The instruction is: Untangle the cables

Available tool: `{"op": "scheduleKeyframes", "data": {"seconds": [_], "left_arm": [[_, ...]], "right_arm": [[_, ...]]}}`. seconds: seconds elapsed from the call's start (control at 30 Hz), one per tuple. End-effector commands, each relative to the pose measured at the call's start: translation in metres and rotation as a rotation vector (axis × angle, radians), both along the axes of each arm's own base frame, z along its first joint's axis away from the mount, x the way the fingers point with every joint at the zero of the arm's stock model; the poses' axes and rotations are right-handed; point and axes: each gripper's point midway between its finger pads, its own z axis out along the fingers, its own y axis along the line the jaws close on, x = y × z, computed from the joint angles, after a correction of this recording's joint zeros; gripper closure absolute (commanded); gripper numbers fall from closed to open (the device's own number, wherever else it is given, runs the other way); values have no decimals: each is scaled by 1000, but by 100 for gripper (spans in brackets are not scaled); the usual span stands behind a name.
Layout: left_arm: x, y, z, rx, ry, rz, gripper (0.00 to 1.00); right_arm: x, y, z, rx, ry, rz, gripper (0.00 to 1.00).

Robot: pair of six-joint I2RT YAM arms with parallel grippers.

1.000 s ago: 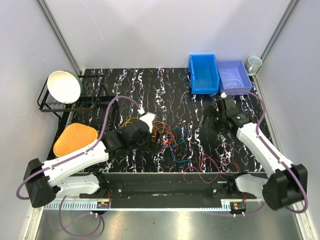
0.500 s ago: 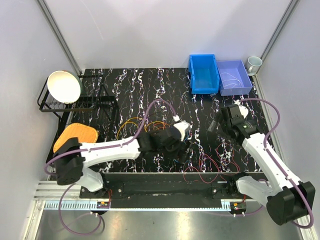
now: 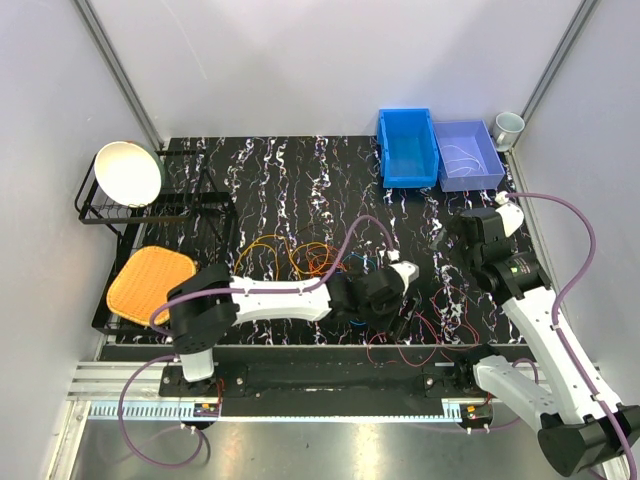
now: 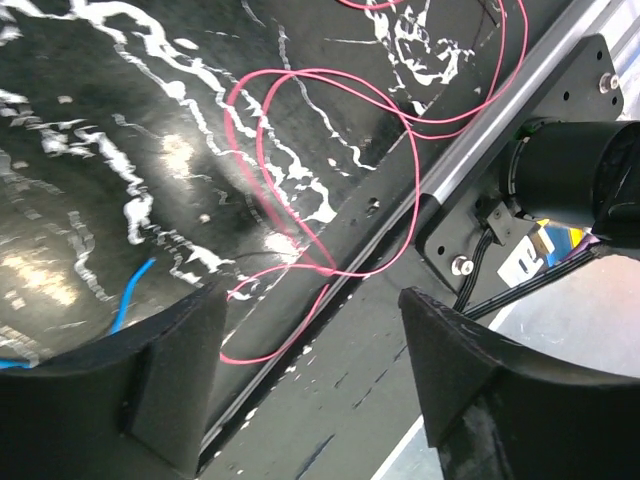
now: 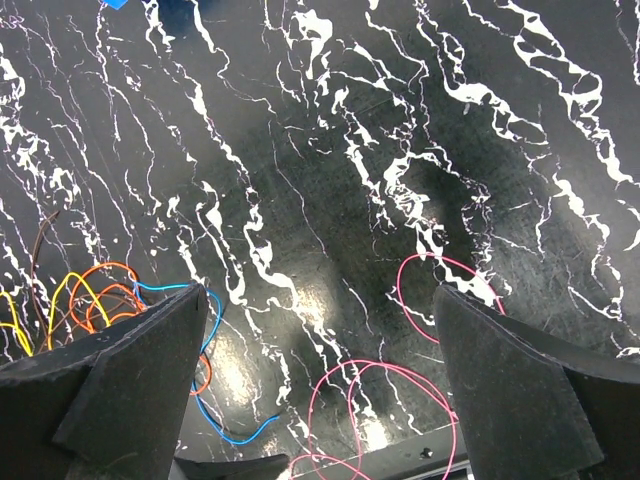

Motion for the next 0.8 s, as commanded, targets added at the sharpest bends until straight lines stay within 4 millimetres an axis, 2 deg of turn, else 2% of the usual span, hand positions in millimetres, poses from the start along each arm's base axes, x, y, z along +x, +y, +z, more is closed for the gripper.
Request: {"op": "scheduleKeyframes", "data": {"seconds": [0.0,0.17,0.27,0.3,0.37,0.4,0.43,0.5,0.53,0.6,0.63,0.67,0.73,0.77], "left_arm": [[-4,-29,19,-87,17,-28,33],[-5,-35,7,-65,30,-30,44],[0,-37,0,-40,25,-2,61],[3,-38,0,-38,19,6,73],[9,-36,-4,-14,1,37,91],[12,-37,1,-19,-8,48,100],[16,-31,-1,15,-28,60,100],[30,-29,20,16,-98,94,100],[40,-13,22,79,-150,120,100],[63,-1,53,73,-204,162,100],[72,13,59,106,-230,170,100],[79,21,84,71,-255,185,100],[104,46,109,69,-302,233,100],[111,58,137,29,-335,255,100]], "right_arm": [[4,-8,15,-27,-50,-24,0],[3,-7,11,-26,-39,-16,0],[3,-5,11,-25,-40,-8,0],[3,-5,12,-21,-43,-7,0],[3,-5,12,-20,-44,-3,0],[3,-5,14,-21,-48,-3,0],[3,-4,14,-19,-50,-2,0],[3,-5,16,-17,-58,-2,0],[3,-4,17,-13,-59,1,0],[3,-2,22,-1,-76,3,0],[4,-1,24,4,-85,8,0],[5,0,28,15,-103,13,0],[7,2,33,27,-120,18,0],[8,4,37,37,-134,26,0]]}}
